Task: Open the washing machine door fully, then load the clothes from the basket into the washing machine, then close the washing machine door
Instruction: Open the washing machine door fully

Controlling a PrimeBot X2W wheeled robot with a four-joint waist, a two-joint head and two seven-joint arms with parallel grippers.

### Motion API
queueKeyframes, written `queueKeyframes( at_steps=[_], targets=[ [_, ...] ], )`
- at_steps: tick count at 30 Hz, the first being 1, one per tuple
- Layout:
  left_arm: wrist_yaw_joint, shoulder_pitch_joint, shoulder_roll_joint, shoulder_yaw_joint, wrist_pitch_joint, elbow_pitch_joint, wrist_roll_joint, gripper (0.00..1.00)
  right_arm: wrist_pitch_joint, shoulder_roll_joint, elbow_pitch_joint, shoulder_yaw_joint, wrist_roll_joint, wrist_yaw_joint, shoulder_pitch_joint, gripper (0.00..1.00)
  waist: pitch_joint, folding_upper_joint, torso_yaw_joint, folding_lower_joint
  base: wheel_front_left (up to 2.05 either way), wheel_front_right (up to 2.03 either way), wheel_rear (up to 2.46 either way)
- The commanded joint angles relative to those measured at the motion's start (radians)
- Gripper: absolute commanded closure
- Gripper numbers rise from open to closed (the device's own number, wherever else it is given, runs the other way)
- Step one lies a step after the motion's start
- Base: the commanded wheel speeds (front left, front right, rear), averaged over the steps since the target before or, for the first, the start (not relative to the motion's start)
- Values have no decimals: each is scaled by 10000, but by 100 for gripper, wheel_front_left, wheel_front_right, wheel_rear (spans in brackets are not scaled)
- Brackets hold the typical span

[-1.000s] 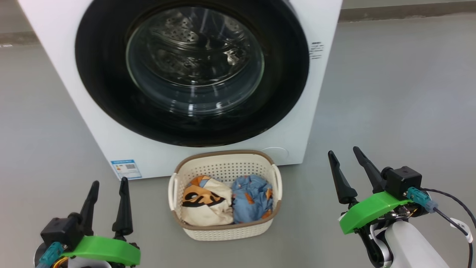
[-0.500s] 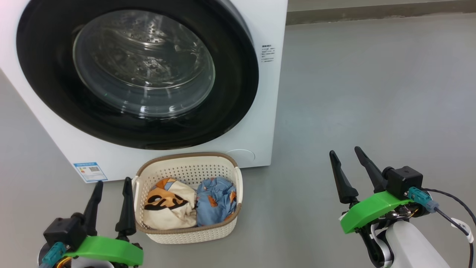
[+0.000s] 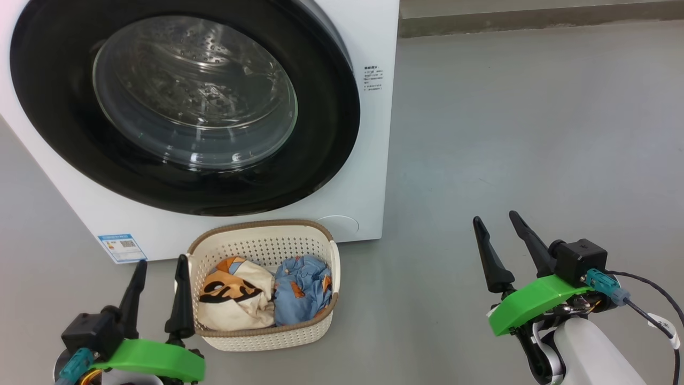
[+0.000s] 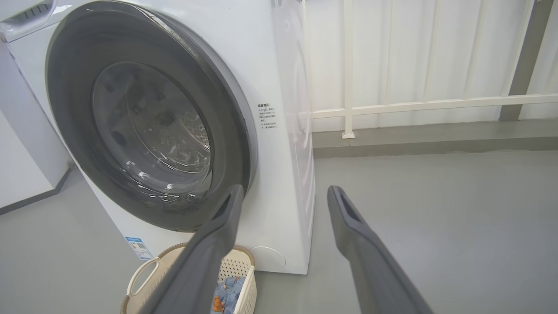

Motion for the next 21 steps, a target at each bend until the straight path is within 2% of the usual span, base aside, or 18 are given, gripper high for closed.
queueKeyframes(
  at_steps=[1, 21],
  targets=[
    [-30, -498, 175, 374, -91, -181, 78, 0, -122, 54, -202, 203, -60, 58, -416, 0, 0, -1, -1, 0, 0, 0, 0],
    [-43, -464, 131, 433, -92, -152, 183, 0, -122, 20, -154, 197, 48, 58, -433, 0, -37, -1, 9, 0, 0, 0, 0]
  ],
)
